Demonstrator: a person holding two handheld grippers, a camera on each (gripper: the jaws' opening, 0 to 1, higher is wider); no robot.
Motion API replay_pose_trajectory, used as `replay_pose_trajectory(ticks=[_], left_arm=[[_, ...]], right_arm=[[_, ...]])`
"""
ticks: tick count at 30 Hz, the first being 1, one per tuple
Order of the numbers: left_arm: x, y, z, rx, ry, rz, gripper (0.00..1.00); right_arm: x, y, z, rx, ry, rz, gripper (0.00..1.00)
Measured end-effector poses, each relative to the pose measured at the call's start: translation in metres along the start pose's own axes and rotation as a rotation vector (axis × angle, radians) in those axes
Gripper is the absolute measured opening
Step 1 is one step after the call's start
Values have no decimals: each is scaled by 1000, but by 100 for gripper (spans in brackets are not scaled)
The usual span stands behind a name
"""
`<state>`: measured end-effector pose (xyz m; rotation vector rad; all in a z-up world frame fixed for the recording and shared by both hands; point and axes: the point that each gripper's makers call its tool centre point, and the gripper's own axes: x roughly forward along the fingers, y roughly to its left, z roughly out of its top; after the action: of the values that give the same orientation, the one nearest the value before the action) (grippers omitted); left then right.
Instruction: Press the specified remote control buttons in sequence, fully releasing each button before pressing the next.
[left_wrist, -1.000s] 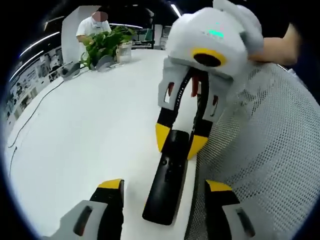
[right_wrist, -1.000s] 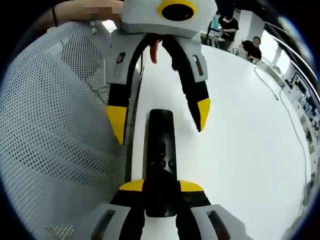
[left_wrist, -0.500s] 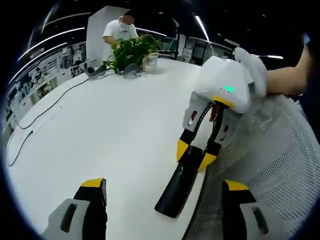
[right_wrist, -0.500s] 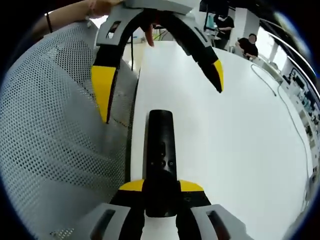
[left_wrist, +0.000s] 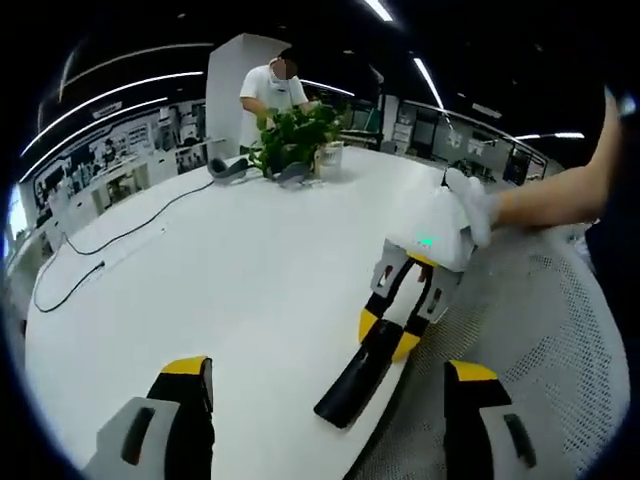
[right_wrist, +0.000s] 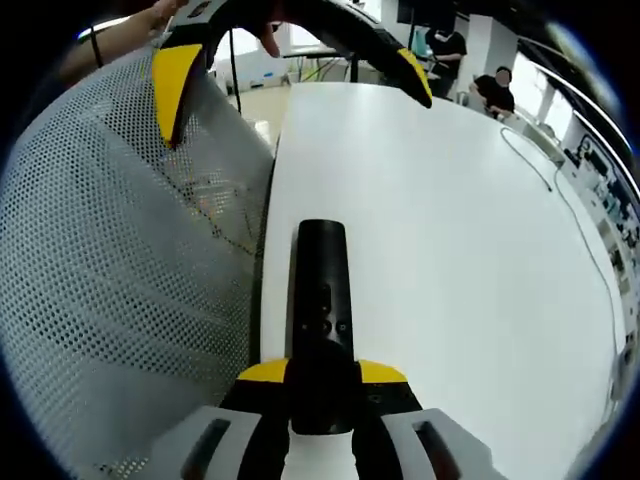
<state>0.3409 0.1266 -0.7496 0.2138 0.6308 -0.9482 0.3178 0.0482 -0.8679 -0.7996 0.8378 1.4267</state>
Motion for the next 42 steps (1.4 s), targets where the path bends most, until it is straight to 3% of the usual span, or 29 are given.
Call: replay_pose_trajectory(ticks=[4, 8, 11, 13, 16, 19, 23, 31, 33, 36, 42], left_arm=[[-11, -4, 13, -78, -96, 11, 100], [-23, -3, 25, -103, -165, 41, 100], [-34, 0, 37, -125, -239, 87, 100], [-40, 5, 40, -124, -273, 150, 100], [-44, 10, 38, -121, -279, 206, 100], [-54, 22, 41, -70, -286, 317, 100], [-66, 29, 48, -133, -354, 374, 100], [-97, 58, 41, -123, -380, 628, 100], [-101, 63, 39, -150, -392, 653, 100], [-100, 65, 38, -180, -402, 630, 100], [-104, 71, 34, -202, -410, 644, 100]], right_arm=[[0, 0, 0, 1, 2, -1, 20], [0, 0, 0, 0, 2, -2, 20], [0, 1, 0, 1, 2, -2, 20], [0, 1, 0, 1, 2, -3, 20], [0, 1, 0, 3, 2, -4, 20], [0, 1, 0, 4, 2, -4, 20], [0, 1, 0, 4, 2, -5, 20], [0, -1, 1, 26, -4, -9, 20], [0, -1, 1, 27, -3, -9, 20], [0, -1, 1, 30, -3, -11, 20], [0, -4, 3, 57, -16, -12, 20]])
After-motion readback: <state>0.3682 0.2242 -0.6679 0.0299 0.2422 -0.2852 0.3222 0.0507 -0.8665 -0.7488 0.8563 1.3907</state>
